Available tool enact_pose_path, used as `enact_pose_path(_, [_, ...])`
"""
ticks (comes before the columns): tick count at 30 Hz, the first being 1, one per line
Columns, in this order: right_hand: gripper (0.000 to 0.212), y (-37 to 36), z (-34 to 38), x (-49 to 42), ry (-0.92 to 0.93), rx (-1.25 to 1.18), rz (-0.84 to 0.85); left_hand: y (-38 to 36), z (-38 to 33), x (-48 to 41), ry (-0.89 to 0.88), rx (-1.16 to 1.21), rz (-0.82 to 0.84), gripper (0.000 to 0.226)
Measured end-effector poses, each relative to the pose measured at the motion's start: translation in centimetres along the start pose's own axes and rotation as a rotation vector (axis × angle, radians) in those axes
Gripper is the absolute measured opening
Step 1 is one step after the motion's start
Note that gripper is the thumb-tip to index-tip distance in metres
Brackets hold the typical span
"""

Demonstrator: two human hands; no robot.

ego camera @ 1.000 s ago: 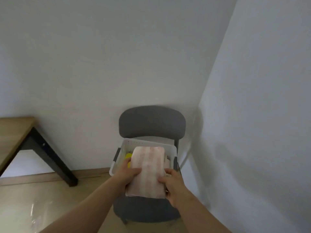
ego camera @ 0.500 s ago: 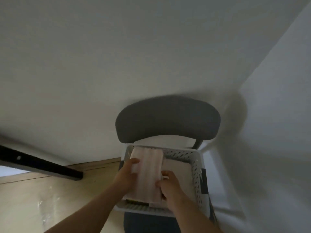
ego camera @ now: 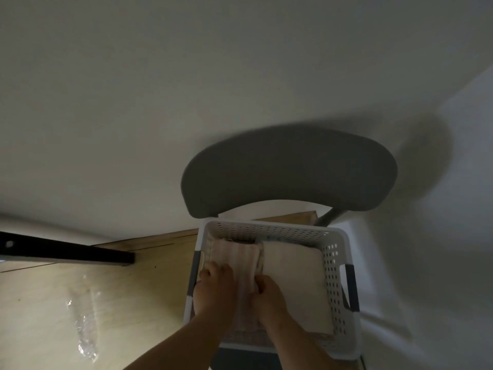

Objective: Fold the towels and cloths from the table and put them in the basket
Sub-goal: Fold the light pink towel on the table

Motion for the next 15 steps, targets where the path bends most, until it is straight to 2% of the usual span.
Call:
enact_pose_path(2, [0.028, -0.1, -0.3, 0.0, 0.02, 0.037, -0.062, -0.5, -0.2, -0.2, -0.01, 0.019, -0.004, 0.042])
enact_pose_path(4, [0.022, 0.3, -0.6, -0.2, -0.013, 0.033, -0.105, -1.2, 0.0, -0.7, 0.038, 0.153, 0.049, 0.042])
enact_pose_path(7, [0.021, 0.7, -1.2, -0.6, -0.126, -0.019, -0.093, -2.7, -0.5, -1.0, -0.124, 0.114, 0.237, 0.071])
enact_pose_path(9, [0.024, 0.6, -1.7, -0.6, -0.184, -0.047, -0.058, -3.7, -0.6, -1.3, -0.158, 0.061, 0.27, 0.086])
enact_pose_path(12, [0.018, 0.6, -2.0, -0.4, -0.214, -0.082, -0.041, -4.9, -0.3, -1.5, -0.192, 0.008, 0.242, 0.088])
enact_pose_path(15, [0.018, 0.9, -1.7, -0.3, -0.249, -0.16, -0.031, -5.4, -0.2, -1.3, -0.224, -0.012, 0.284, 0.088])
Point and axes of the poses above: each hand's wrist, its own x-axis away from the middle knuckle, its own y-axis out of the back of the hand, z = x × y, the point moved 1 cm from there along -x, towards the middle knuckle, and after that the axes turned 15 degrees about -z, right-handed, at the moved point
